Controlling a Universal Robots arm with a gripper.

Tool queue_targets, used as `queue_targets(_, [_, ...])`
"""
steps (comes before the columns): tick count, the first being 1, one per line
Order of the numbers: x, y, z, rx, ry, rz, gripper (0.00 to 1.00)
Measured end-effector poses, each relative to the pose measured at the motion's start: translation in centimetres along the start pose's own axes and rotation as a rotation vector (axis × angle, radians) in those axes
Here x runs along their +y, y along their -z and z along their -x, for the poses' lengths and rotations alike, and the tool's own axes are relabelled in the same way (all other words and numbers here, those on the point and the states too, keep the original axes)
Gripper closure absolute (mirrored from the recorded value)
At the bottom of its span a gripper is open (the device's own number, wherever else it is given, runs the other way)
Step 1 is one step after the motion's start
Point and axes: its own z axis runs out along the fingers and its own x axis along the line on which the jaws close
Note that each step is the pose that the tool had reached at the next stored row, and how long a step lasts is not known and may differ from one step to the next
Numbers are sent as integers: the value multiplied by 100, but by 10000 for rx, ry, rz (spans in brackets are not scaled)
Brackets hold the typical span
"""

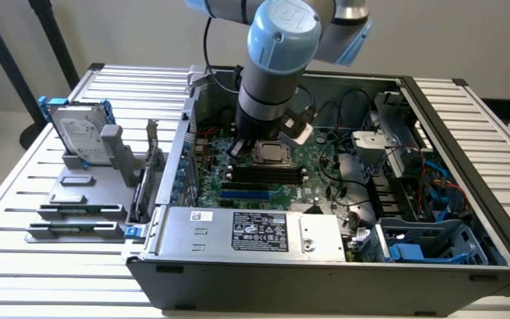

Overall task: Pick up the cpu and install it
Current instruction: 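Install the first cpu locking lever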

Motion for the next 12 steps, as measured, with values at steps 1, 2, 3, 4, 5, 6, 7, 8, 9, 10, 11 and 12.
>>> queue_targets(1, [-11, -6, -17, -11, 22, -10, 89])
queue_targets(2, [-23, -12, -36, -21, 46, -20, 89])
queue_targets(3, [-34, -18, -53, -33, 71, -33, 89])
queue_targets(4, [-45, -22, -69, -45, 99, -46, 89])
queue_targets(5, [-56, -25, -85, -54, 121, -55, 89])
queue_targets(6, [-66, -26, -99, -65, 142, -63, 89])
queue_targets(7, [-76, -23, -114, -75, 166, -70, 89])
queue_targets(8, [-87, -17, -127, -84, 188, -75, 89])
queue_targets(9, [-97, -8, -140, -93, 214, -80, 89])
queue_targets(10, [-107, 1, -153, -102, 242, -86, 89])
queue_targets(11, [-117, 13, -165, -116, 269, -88, 89])
queue_targets(12, [-125, 24, -175, -134, 294, -87, 89])
